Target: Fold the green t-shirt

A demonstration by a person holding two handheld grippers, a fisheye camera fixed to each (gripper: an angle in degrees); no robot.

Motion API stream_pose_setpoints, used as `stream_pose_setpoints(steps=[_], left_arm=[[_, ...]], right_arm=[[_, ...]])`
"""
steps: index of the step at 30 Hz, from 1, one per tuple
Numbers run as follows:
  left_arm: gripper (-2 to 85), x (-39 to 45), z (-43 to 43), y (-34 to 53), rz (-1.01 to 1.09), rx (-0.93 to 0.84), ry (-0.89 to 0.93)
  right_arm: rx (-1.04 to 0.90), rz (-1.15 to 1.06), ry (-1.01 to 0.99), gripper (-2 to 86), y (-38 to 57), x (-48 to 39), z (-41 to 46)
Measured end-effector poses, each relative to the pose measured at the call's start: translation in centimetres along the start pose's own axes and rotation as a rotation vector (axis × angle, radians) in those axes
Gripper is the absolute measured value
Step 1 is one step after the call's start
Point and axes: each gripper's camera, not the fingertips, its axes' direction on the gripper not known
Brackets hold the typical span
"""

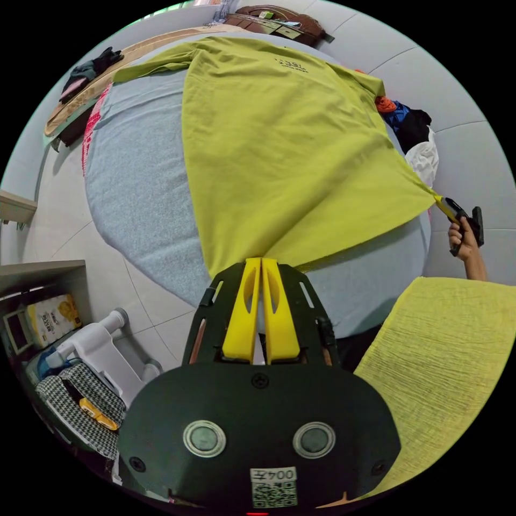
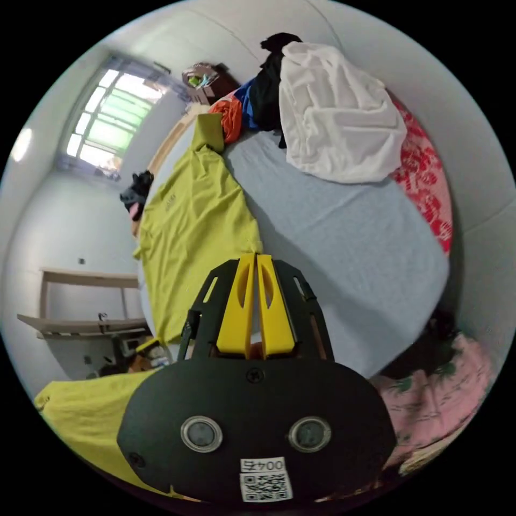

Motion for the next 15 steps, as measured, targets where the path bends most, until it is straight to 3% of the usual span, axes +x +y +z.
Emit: stream_pose_setpoints(steps=[5, 15], left_arm=[[0.3, -0.9, 0.1, 0.4, -0.012, 0.000, 0.021], [2.8, -3.8, -2.7, 4.4, -0.023, 0.089, -0.049]], right_arm=[[-0.142, -0.038, 0.049, -0.7, 0.1, 1.2, 1.6], [-0.114, 0.183, -0.142, 0.2, -1.6, 6.0, 5.2]])
